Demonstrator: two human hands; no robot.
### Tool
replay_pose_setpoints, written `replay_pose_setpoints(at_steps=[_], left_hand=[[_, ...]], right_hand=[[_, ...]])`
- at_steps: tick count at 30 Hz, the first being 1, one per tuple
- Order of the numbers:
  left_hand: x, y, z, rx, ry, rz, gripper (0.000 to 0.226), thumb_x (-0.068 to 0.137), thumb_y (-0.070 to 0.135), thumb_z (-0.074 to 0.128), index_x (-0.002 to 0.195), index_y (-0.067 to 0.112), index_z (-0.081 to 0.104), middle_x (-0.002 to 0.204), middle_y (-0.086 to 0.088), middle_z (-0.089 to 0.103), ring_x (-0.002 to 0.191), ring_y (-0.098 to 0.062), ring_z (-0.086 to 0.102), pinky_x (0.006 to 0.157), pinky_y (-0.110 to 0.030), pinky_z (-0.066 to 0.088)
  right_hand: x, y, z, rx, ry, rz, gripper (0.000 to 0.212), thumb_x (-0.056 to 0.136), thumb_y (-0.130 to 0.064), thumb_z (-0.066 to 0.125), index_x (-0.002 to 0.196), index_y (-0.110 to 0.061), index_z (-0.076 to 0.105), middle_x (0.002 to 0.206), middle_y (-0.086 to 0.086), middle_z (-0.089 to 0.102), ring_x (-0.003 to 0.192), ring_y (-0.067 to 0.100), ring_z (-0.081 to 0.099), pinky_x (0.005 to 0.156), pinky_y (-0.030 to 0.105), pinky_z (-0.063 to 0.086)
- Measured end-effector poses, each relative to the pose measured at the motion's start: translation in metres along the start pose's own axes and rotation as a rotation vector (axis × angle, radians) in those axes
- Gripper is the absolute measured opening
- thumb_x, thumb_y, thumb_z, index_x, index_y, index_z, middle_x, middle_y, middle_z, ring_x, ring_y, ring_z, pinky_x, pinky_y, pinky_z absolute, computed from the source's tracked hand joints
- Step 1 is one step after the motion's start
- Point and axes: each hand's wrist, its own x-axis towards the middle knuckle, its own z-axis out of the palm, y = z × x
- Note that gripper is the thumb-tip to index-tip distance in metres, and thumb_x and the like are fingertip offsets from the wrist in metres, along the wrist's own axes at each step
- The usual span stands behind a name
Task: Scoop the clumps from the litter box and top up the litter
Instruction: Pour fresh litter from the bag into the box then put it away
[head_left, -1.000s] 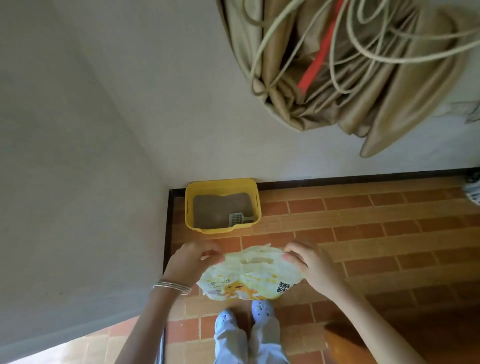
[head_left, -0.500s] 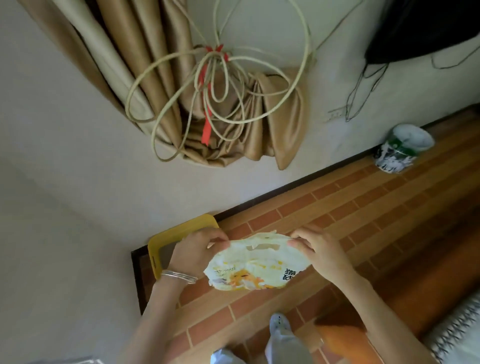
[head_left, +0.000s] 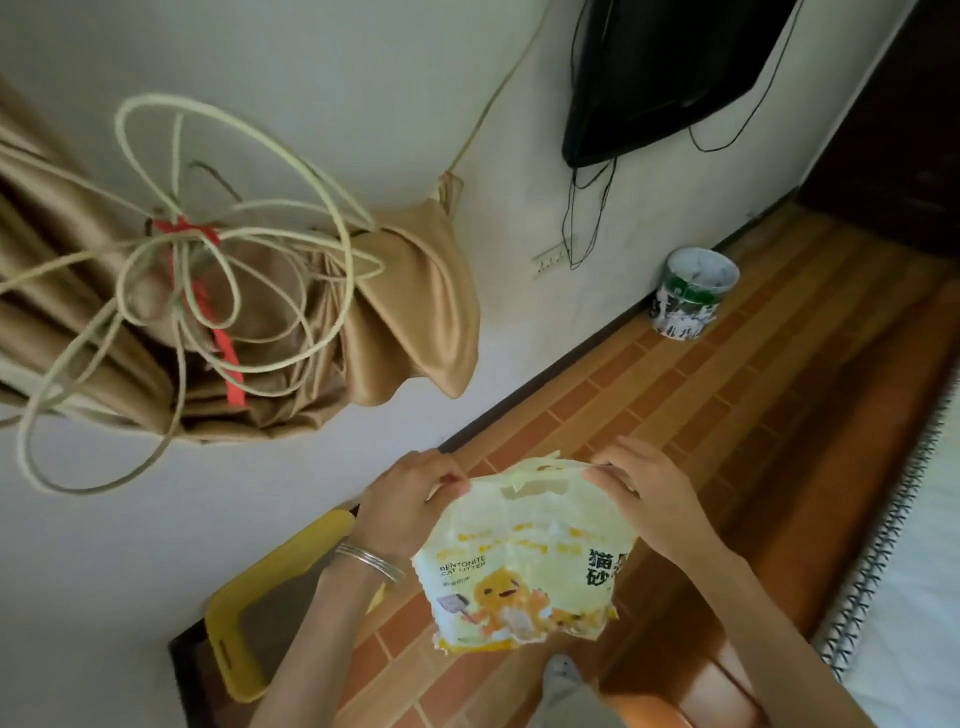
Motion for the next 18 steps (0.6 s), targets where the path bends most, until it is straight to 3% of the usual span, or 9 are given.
replay_pose_setpoints(at_steps=[3,6,9,11,15,18], left_hand=[[0.047,0.022,0.011,-0.016,-0.029,0.031,0.028,0.083,0.046,0.043,0.085,0.027,0.063,0.081,0.023,0.054,0.083,-0.004,0.051,0.070,-0.025,0.044],[0.092,0.044,0.024,-0.025,-0.048,0.062,0.028,0.082,0.047,0.042,0.085,0.028,0.062,0.078,0.023,0.052,0.081,-0.003,0.051,0.070,-0.027,0.045],[0.132,0.065,0.039,-0.037,-0.053,0.094,0.028,0.080,0.049,0.042,0.083,0.029,0.061,0.077,0.024,0.053,0.080,-0.002,0.050,0.070,-0.028,0.044],[0.155,0.078,0.049,-0.055,-0.064,0.113,0.027,0.080,0.051,0.042,0.081,0.031,0.060,0.075,0.023,0.053,0.078,-0.001,0.049,0.069,-0.028,0.043],[0.197,0.101,0.064,-0.084,-0.075,0.157,0.028,0.077,0.059,0.036,0.077,0.039,0.055,0.075,0.025,0.054,0.079,-0.003,0.050,0.071,-0.031,0.045],[0.228,0.116,0.069,-0.078,-0.093,0.179,0.023,0.076,0.059,0.034,0.076,0.044,0.051,0.075,0.025,0.054,0.080,-0.002,0.051,0.072,-0.034,0.046]], right_hand=[[0.021,0.036,-0.022,-0.012,0.001,0.032,0.025,0.091,-0.038,0.049,0.083,-0.018,0.063,0.078,-0.017,0.049,0.074,0.003,0.048,0.062,0.016,0.032],[0.041,0.072,-0.044,-0.033,-0.008,0.066,0.017,0.092,-0.032,0.053,0.085,-0.019,0.062,0.081,-0.015,0.052,0.076,0.004,0.049,0.067,0.023,0.038],[0.057,0.105,-0.065,-0.040,-0.007,0.095,0.024,0.090,-0.036,0.050,0.086,-0.017,0.064,0.083,-0.011,0.057,0.078,0.008,0.052,0.068,0.027,0.044],[0.065,0.124,-0.078,-0.040,-0.005,0.099,0.027,0.090,-0.036,0.049,0.086,-0.015,0.065,0.083,-0.008,0.059,0.079,0.012,0.054,0.069,0.028,0.044],[0.081,0.153,-0.103,-0.063,0.025,0.127,0.015,0.090,-0.027,0.056,0.085,-0.016,0.064,0.076,-0.021,0.049,0.078,0.008,0.049,0.069,0.025,0.035],[0.093,0.174,-0.117,-0.081,0.048,0.138,0.013,0.089,-0.026,0.058,0.083,-0.017,0.063,0.077,-0.016,0.050,0.078,0.013,0.052,0.068,0.027,0.037]])
